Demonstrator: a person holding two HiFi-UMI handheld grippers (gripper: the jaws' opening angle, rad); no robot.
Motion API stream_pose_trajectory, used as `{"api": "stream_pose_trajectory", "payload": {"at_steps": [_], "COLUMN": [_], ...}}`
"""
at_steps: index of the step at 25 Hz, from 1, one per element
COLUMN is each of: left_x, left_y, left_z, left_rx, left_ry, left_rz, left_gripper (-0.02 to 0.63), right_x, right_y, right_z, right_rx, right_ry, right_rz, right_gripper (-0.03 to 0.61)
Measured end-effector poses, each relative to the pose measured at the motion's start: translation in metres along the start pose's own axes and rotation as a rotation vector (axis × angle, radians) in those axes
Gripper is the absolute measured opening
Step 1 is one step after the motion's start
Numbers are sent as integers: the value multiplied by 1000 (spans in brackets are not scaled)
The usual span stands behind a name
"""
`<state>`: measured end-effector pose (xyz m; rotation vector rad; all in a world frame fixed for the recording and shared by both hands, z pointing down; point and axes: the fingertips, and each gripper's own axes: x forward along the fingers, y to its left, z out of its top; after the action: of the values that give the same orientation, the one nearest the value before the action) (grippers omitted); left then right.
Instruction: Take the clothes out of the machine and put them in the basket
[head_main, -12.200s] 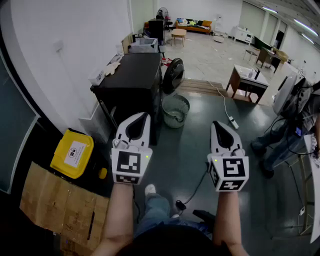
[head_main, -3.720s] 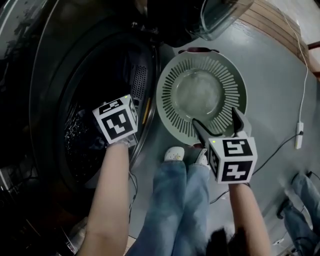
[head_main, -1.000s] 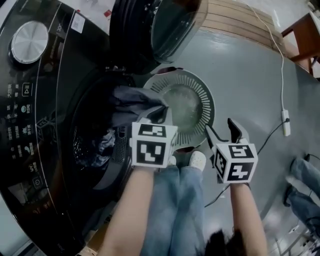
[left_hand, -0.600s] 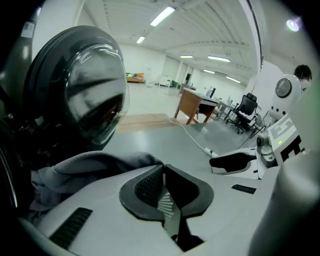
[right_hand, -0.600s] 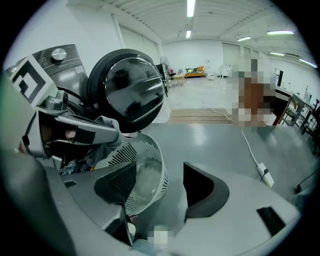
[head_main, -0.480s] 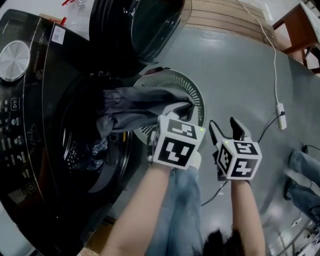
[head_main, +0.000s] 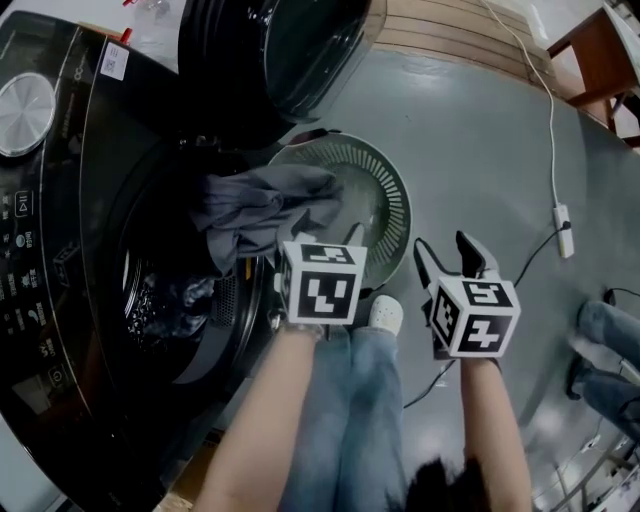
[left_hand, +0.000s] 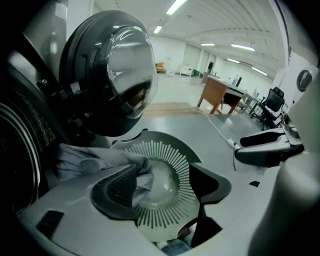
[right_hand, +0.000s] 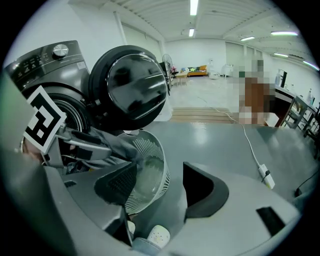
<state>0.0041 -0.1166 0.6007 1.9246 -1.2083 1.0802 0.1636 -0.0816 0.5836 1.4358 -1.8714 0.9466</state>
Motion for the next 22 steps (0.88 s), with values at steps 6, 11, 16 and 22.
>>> {"api": "stream_pose_trajectory", "payload": {"at_steps": [6,11,16,22], "left_x": [-5,-16,-25,-15], "left_y": [68,128,176,222], "left_z": [-44,-68,-79,-88], "left_rx": [4,-13,-35,-27], "left_ry": [62,97,124,133], "left_rz": [172,287,380,425], "left_gripper": [418,457,465,488], "right_x": [10,19,31,44], "right_y": [15,37,61,86], "right_z": [-9,-12,-16,-13], "right_rx": [-16,-39,-85,-102], "right_ry": [25,38,63,70], "right_rz": [17,50,86,125], "right_gripper": [285,282,270,252]}}
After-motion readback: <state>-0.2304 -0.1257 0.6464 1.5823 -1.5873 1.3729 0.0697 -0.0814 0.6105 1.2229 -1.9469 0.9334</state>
